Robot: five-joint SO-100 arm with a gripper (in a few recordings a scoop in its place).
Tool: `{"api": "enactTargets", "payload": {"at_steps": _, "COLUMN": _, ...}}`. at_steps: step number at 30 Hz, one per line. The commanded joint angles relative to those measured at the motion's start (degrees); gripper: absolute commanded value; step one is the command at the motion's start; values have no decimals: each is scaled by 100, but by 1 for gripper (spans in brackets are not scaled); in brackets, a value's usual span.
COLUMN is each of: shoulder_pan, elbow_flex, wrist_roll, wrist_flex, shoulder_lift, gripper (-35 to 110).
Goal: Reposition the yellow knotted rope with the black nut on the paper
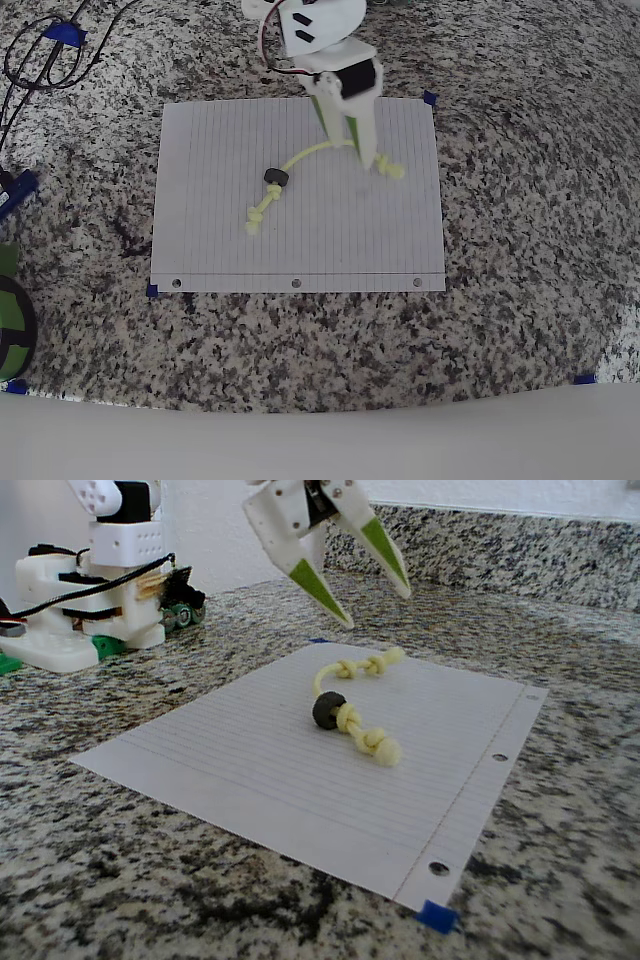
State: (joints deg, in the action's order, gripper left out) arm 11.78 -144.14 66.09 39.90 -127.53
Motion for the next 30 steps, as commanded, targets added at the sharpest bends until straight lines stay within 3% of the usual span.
{"api": "enactTargets", "payload": {"at_steps": 1, "shoulder_pan": -527, "elbow_flex": 18, "wrist_roll": 9, "wrist_flex": -9, "shoulder_lift": -176, "gripper": 60}}
{"api": "enactTargets", "payload": {"at_steps": 8, "shoulder_pan": -1433, "elbow_flex": 9, "wrist_roll": 70, "wrist_flex": -44, "shoulder_lift": -316, "gripper": 59}}
{"api": "enactTargets", "payload": {"at_steps": 17, "shoulder_pan": -1705, "elbow_flex": -703, "wrist_roll": 158, "wrist_flex": -255, "shoulder_lift": -1661, "gripper": 59}}
{"api": "enactTargets", "payload": {"at_steps": 30, "shoulder_pan": -1890, "elbow_flex": -2162, "wrist_roll": 1582, "wrist_flex": -35, "shoulder_lift": -3937, "gripper": 59}}
